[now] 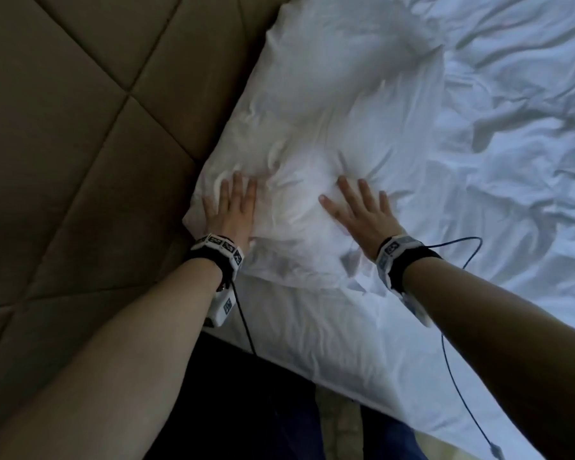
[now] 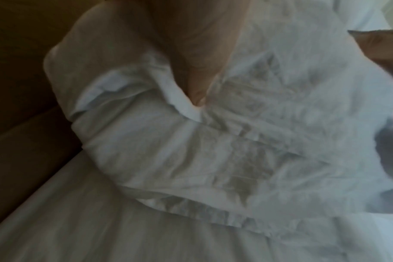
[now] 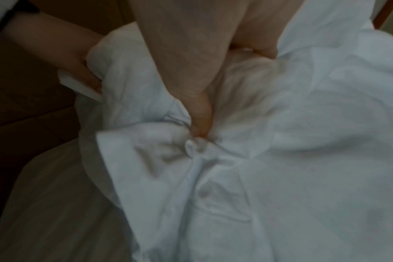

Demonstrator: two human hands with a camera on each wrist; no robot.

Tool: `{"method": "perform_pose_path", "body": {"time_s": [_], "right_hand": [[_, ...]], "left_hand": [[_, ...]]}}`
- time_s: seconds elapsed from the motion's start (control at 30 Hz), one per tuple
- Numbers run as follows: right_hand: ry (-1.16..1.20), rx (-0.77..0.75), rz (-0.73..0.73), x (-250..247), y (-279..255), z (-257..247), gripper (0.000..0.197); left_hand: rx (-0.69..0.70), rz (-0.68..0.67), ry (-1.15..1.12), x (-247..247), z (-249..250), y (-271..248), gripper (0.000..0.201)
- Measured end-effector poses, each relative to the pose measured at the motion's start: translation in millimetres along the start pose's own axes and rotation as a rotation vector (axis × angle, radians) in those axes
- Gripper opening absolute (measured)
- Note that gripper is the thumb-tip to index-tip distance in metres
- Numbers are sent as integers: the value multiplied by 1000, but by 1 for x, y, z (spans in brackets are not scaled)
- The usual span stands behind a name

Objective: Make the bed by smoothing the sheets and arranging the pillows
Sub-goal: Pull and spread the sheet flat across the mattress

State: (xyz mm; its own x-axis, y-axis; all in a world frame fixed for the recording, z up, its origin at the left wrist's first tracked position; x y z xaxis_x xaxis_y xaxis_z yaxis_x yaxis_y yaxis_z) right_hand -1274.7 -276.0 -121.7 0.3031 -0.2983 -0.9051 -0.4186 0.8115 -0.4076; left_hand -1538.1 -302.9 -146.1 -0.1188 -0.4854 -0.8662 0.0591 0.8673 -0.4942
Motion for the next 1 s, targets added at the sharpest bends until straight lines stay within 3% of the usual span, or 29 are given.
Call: {"method": "perform_pose_path", "body": {"time_s": [0.17,0.33,0.4,0.53,0.67,0.77,0.87,1.0], "right_hand": [[104,26,-103,2,8,-11,93],[27,5,-276,-46,23,0,54],[-13,19,-269,-81,33,13,38],[-15,111,-91,-192,60,61,27],[-25,250,238,-334,94,138,26],[-7,304,456,-415,106,174,28],[30,314,582,-454,104,200,24],[119,272,511,-452,106,200,32]], "left_hand": [[116,-90,37,8,-10,13,90],[127,-148,-180,-26,-24,7,55],[145,-92,-149,-62,-33,11,35],[121,132,-34,-196,-49,39,24],[170,377,90,-352,-48,64,20],[128,505,139,-428,-39,73,22],[51,572,120,-463,-36,78,20],[37,406,-120,-424,-51,91,19]]}}
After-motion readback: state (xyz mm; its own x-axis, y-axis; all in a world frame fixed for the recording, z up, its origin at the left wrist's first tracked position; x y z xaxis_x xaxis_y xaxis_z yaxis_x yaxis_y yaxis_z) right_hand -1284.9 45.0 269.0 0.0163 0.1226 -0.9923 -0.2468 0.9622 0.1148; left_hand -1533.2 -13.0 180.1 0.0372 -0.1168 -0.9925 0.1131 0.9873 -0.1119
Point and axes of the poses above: each hand's wrist, its own y-axis towards the middle knuckle, its own x-axis out of the palm, z = x × y, the point moved 3 cm from there along y, towards the middle knuckle, and after that the axes turned 7 degrees about x, right-handed, at the moved point
